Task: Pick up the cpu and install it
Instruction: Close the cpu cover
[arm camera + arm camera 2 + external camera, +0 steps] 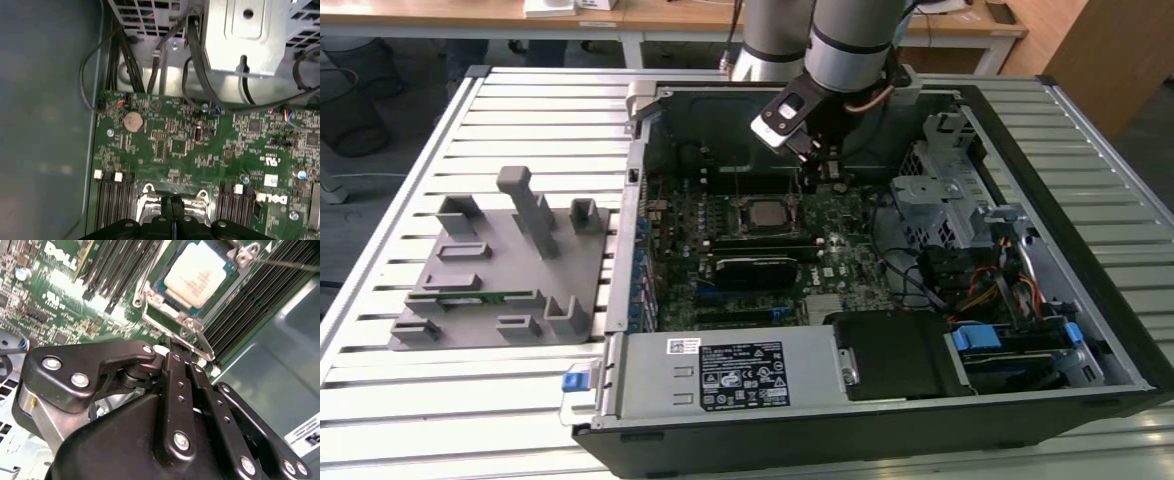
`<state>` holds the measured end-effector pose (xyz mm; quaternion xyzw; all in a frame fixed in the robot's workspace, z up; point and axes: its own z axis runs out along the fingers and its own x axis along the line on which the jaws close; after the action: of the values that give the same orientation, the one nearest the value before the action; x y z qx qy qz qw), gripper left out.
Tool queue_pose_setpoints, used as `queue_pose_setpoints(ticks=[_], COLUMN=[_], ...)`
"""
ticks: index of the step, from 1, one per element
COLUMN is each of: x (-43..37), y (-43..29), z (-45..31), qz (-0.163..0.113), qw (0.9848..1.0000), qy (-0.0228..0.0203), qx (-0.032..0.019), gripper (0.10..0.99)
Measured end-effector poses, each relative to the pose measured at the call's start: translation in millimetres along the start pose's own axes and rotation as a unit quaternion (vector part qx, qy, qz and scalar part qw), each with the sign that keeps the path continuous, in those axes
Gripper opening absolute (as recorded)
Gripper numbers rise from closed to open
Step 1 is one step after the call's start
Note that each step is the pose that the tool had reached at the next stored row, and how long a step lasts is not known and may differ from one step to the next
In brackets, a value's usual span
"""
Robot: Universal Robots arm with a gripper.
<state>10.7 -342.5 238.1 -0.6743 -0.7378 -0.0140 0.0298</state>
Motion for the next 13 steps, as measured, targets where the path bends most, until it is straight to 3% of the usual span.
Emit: queue_pose_setpoints(ticks=[13], x=[2.4], y=[-31.0], z=[4.2], qz=[0.000], qw=[1.0000], qy=[0.0000], qx=[0.0000], gripper=[0.106])
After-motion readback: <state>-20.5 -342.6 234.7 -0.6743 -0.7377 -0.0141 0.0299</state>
